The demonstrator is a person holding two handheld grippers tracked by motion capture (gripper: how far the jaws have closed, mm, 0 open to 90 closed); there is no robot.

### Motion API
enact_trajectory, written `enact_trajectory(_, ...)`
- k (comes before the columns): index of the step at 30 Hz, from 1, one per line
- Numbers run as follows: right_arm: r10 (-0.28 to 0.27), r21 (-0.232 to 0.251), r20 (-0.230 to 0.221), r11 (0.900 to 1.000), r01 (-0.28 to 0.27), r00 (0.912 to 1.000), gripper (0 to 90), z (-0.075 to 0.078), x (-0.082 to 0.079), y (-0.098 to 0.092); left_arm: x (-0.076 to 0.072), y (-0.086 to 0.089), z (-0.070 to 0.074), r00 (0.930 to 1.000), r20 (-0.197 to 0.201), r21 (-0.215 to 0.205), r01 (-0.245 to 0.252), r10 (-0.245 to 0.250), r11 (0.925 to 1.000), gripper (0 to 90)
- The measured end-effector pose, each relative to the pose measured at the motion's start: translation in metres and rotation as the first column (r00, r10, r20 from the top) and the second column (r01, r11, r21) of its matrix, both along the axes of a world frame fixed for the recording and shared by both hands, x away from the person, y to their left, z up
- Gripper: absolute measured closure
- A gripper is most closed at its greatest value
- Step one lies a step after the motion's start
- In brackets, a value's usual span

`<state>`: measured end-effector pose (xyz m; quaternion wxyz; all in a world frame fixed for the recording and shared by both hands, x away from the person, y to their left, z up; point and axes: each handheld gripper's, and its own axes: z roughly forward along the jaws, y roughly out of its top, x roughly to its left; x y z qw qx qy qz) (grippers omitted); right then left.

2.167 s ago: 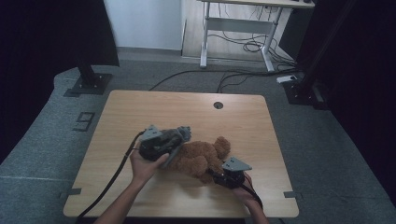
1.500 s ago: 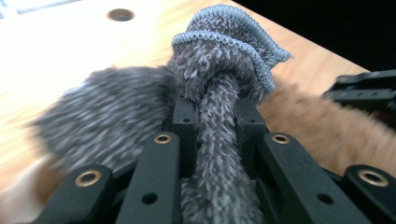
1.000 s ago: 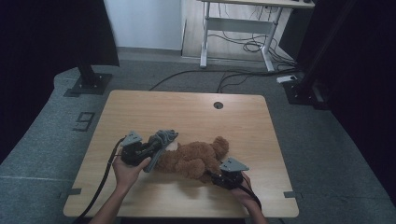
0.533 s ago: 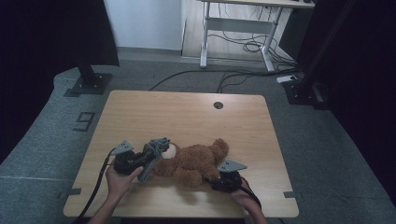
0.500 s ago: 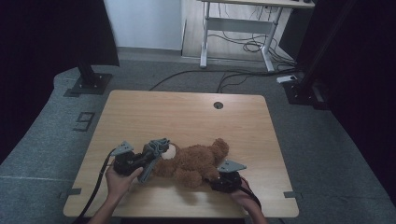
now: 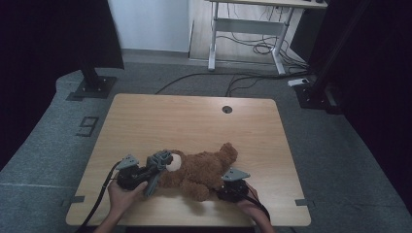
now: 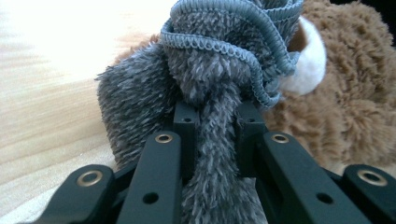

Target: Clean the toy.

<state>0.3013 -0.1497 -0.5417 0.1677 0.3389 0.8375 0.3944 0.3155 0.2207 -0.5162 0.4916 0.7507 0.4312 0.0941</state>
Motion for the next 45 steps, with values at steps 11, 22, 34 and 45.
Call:
enact_trajectory(11, -0.164, 0.009, 0.100, 0.986, 0.164, 0.9815, 49.7, -0.006, 0.037, -0.020, 0.053, -0.032, 0.003, 0.9991, -0.040, -0.057, -0.019, 0.016, 0.9982, 75.4)
enact_trajectory(22, -0.160, 0.028, 0.099, 0.987, 0.158, 0.9821, 46.5, -0.008, 0.035, -0.029, 0.048, -0.013, 0.003, 0.9978, -0.051, 0.008, -0.043, 0.043, 0.9990, 74.5)
enact_trajectory(34, -0.153, 0.024, 0.115, 0.988, 0.151, 0.9815, 43.9, -0.009, 0.032, -0.031, 0.015, 0.043, 0.008, 0.9899, -0.011, 0.145, -0.138, 0.142, 0.9798, 71.3)
enact_trajectory(45, -0.163, 0.036, 0.101, 0.986, 0.161, 0.9814, 41.2, -0.009, 0.032, -0.032, 0.002, 0.062, -0.005, 0.9815, -0.034, 0.287, -0.171, 0.188, 0.9424, 46.3)
